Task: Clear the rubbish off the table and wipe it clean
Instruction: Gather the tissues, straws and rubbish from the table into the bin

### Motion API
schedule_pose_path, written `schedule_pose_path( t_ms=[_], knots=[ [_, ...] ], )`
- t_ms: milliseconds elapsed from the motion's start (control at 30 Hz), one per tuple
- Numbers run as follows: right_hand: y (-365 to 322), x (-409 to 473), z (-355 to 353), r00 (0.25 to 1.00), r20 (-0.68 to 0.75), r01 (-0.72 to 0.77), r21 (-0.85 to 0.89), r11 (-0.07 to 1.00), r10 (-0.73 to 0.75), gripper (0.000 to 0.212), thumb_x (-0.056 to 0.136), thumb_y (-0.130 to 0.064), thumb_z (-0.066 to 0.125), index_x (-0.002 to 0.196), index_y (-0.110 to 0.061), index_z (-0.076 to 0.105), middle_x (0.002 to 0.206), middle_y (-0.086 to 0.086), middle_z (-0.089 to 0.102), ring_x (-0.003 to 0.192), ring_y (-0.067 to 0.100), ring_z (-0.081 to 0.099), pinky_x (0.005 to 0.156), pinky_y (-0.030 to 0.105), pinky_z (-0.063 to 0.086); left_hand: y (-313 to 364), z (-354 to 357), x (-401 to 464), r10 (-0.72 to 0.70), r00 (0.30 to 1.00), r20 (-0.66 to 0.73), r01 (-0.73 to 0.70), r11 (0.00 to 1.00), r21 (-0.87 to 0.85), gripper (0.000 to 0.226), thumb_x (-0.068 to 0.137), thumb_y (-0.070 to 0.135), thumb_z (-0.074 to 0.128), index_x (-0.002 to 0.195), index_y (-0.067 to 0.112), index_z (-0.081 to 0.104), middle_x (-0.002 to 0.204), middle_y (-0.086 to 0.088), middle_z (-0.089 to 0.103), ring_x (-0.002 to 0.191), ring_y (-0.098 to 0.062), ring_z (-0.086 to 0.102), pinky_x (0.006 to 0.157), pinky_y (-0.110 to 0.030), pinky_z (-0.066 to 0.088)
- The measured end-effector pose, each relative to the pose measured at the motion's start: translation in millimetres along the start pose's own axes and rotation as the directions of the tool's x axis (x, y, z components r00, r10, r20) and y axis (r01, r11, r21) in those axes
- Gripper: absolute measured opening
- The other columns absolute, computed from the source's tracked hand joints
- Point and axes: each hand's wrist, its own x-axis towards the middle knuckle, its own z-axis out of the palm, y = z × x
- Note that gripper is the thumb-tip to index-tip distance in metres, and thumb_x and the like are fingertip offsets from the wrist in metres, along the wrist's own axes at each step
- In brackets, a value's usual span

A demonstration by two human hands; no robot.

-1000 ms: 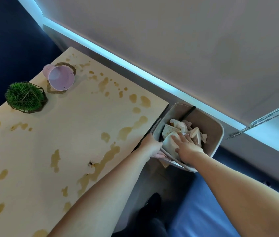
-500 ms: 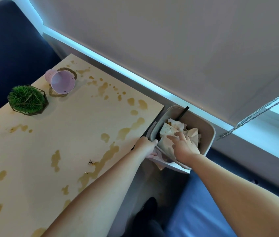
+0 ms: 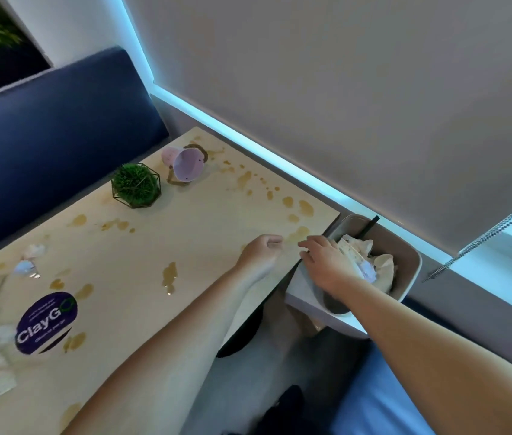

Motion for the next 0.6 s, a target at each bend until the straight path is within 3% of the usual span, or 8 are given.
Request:
schedule_pose_path(
  t_ms=[67, 167, 333, 600],
  knots=[
    [-31.7, 0.3, 4.1, 0.998, 0.022, 0.053, -0.002, 0.999, -0.053, 0.042, 0.103, -0.037, 0.034, 0.143, -0.029, 0.045, 0.154, -0.005, 0.033, 0.144, 0.020, 0.023, 0.117, 0.038, 0.018, -11.1, -25.5, -10.7, 0.051, 0.996, -0.074, -0.046, 0.997, 0.064, 0.037, 0.100, 0.037, 0.047, 0.135, 0.026, 0.052, 0.131, 0.003, 0.053, 0.103, -0.016, 0.056, 0.075, -0.025, 0.043],
    [-78.0, -2.0, 11.9, 0.991, 0.038, 0.128, -0.033, 0.991, -0.127, 0.046, 0.104, -0.041, 0.032, 0.148, -0.031, 0.037, 0.157, -0.007, 0.029, 0.146, 0.017, 0.019, 0.118, 0.037, 0.015, -34.8, -59.4, -24.0, 0.107, 0.978, -0.177, -0.083, 0.987, 0.139, 0.042, 0.099, 0.036, 0.049, 0.140, 0.025, 0.047, 0.141, 0.001, 0.050, 0.123, -0.018, 0.050, 0.088, -0.026, 0.039],
    [-151.0, -14.3, 31.8, 0.968, 0.111, 0.233, -0.057, 0.971, -0.225, 0.051, 0.104, -0.045, 0.028, 0.153, -0.031, 0.026, 0.161, -0.009, 0.019, 0.149, 0.015, 0.011, 0.121, 0.037, 0.009, -78.2, -116.8, -63.5, 0.100, 0.942, -0.319, -0.002, 0.956, 0.293, 0.053, 0.097, 0.041, 0.052, 0.145, 0.026, 0.039, 0.145, -0.003, 0.046, 0.134, -0.025, 0.038, 0.106, -0.044, 0.039],
    [-263.7, -43.4, 86.5, 0.901, 0.164, 0.408, -0.006, 0.913, -0.401, 0.048, 0.103, -0.042, 0.035, 0.150, -0.029, 0.034, 0.158, -0.006, 0.027, 0.146, 0.016, 0.018, 0.120, 0.035, 0.015, -170.0, -196.7, -132.5, 0.003, 0.895, -0.446, 0.106, 0.970, 0.219, 0.040, 0.097, 0.040, 0.051, 0.136, 0.029, 0.050, 0.137, 0.002, 0.051, 0.125, -0.021, 0.047, 0.101, -0.043, 0.044]
  ],
)
